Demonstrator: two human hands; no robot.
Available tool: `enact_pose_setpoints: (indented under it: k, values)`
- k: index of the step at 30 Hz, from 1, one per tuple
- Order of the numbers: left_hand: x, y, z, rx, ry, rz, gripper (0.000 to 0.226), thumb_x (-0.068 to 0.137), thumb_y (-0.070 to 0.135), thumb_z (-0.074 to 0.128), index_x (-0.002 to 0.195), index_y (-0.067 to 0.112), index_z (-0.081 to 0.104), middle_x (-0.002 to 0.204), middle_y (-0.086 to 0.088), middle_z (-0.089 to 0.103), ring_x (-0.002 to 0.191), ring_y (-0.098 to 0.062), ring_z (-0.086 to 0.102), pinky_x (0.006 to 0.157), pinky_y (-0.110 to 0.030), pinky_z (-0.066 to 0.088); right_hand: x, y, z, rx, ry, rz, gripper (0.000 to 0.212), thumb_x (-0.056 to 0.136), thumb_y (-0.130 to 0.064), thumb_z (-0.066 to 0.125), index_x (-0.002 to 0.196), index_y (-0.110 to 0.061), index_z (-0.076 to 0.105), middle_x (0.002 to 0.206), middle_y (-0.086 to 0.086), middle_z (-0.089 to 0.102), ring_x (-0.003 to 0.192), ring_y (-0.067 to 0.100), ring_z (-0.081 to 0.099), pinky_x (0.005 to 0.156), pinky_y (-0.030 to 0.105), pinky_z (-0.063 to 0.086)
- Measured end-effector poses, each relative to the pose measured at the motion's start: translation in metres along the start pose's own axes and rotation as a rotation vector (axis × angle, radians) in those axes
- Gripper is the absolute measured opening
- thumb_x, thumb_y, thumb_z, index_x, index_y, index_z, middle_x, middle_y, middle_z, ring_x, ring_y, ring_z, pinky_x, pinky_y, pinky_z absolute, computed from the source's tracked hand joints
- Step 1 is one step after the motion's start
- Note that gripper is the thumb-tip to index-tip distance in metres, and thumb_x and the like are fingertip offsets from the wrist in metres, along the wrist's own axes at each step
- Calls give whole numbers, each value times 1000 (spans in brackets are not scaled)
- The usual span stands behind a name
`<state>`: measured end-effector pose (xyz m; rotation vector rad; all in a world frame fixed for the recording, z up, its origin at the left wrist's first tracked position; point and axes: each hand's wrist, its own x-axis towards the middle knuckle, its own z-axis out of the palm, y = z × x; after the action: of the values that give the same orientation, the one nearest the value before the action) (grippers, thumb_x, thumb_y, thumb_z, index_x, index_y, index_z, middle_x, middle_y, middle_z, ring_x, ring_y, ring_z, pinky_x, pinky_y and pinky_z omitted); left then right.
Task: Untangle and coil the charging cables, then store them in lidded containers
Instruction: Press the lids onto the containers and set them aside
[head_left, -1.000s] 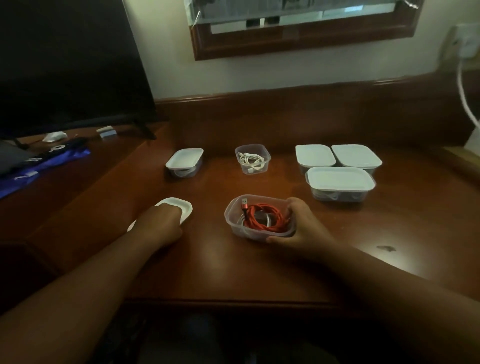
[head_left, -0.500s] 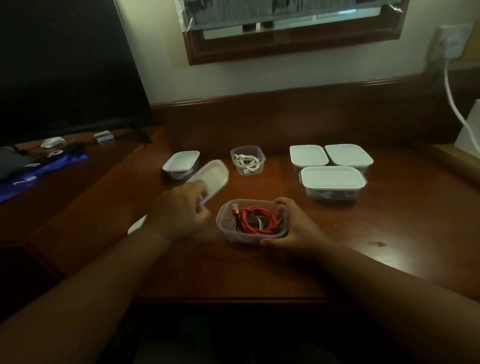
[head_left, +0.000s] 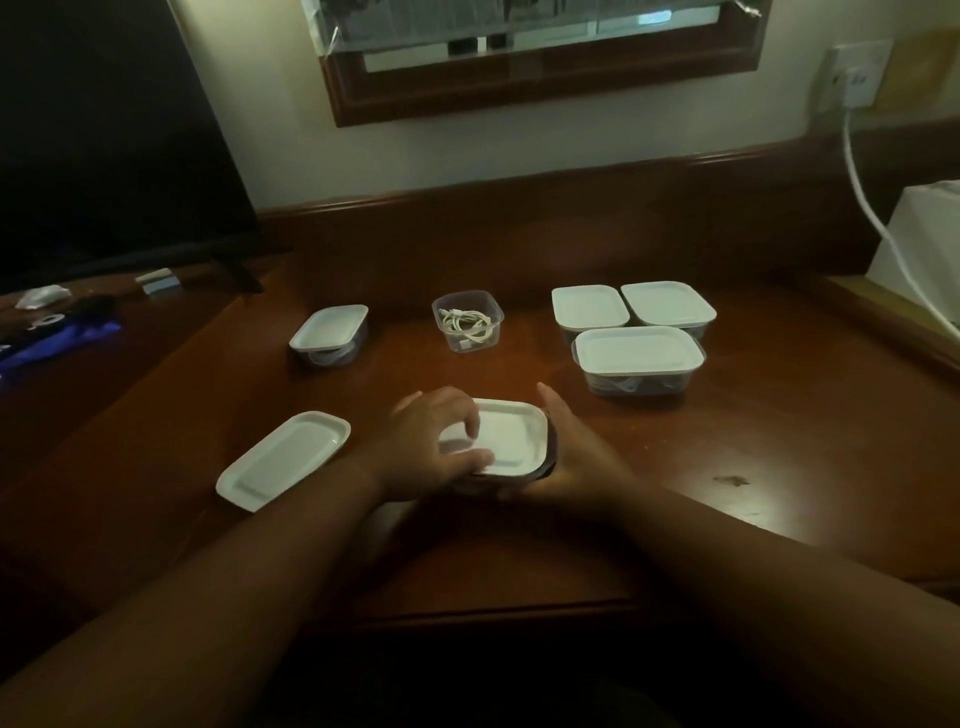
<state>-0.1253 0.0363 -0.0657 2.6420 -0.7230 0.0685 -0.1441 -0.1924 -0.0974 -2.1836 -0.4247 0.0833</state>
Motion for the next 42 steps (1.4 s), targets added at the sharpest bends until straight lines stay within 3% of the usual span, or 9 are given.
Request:
enact_pose_setpoints:
  k: [2, 5, 8, 14, 21, 28, 34, 38, 42]
  values:
    - [5, 1, 2, 63, -10, 9, 61, 72, 76, 47, 120, 37, 51, 129, 14, 47, 121, -7, 43, 108, -42, 37, 1, 0, -1, -2, -3, 6, 127, 67, -42, 89, 157, -25, 2, 162, -6, 24, 144, 13, 29, 100, 17, 30]
    - [11, 1, 9, 222, -131, -15, 90, 74, 83, 28, 151, 36, 29, 159, 6, 19, 147, -16, 16, 121, -41, 12, 2, 3, 0, -10, -15, -5, 126, 67, -48, 87, 157, -25, 2, 163, -8, 19, 146, 11, 24, 104, 20, 28]
    - [12, 2, 12, 216, -171, -46, 86, 78, 80, 28, 154, 39, 20, 165, 8, 8, 152, -14, 4, 122, -41, 2, 4, 5, -2, 4, -43, -1, 120, 72, -53, 82, 157, -27, 2, 164, -9, 13, 147, 12, 21, 107, 23, 27]
    - [8, 1, 12, 209, -187, -53, 87, 76, 88, 28, 149, 41, 24, 162, 10, 17, 148, -13, 15, 119, -42, 12, 3, 0, -1, 53, -35, 65, 95, 83, -60, 62, 156, -28, 13, 163, -7, 19, 147, 16, 25, 113, 33, 29]
    - [10, 8, 9, 163, -241, -127, 110, 67, 91, 40, 156, 37, 4, 161, 11, 14, 147, -16, 17, 120, -44, 20, 4, 0, 6, -10, 56, 100, 53, 106, -35, 37, 155, -24, 23, 161, -2, 27, 144, 14, 29, 108, 23, 23]
    - [19, 14, 6, 240, -248, -157, 114, 63, 91, 40, 156, 30, 15, 153, 9, 24, 137, -14, 26, 114, -39, 29, 13, -15, -9, -412, -120, 165, 57, 106, -39, 30, 158, -26, 10, 163, -1, 24, 145, 20, 31, 117, 40, 30]
    - [19, 18, 11, 203, -191, -182, 115, 63, 93, 47, 153, 26, 21, 158, 5, 25, 144, -19, 26, 117, -40, 23, 26, -17, -16, -579, -213, 211, 60, 105, -43, 24, 157, -31, -4, 159, 5, 33, 142, 29, 35, 117, 56, 20]
    - [19, 24, 18, 229, -143, -240, 112, 71, 89, 46, 155, 20, 18, 157, 0, 26, 142, -21, 27, 118, -42, 22, 47, -16, -16, -679, -305, 276, 79, 101, -39, 45, 155, -34, -13, 158, 10, 34, 139, 35, 39, 114, 60, 27]
    - [20, 29, 26, 227, -92, -309, 104, 81, 85, 37, 157, 17, 13, 160, -3, 19, 146, -26, 21, 121, -46, 15, 67, -19, -18, -595, -318, 333, 91, 97, -22, 59, 156, -28, -10, 158, 15, 32, 136, 34, 43, 113, 49, 37]
